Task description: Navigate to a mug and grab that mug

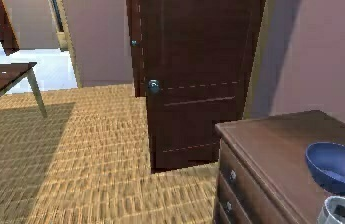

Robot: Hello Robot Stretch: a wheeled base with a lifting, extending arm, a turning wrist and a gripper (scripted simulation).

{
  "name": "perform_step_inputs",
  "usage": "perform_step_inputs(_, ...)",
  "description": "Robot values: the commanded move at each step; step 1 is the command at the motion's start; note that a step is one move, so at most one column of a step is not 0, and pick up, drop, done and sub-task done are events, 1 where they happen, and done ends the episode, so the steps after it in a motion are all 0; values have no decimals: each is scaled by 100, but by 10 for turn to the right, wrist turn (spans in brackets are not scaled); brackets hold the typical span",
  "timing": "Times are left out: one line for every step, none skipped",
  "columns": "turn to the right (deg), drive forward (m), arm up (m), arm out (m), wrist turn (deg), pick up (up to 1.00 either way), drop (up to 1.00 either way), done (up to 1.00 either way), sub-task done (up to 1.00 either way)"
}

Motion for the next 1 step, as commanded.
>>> perform_step_inputs(-120, 0, 0, 0, 0, 0, 0, 0, 0)
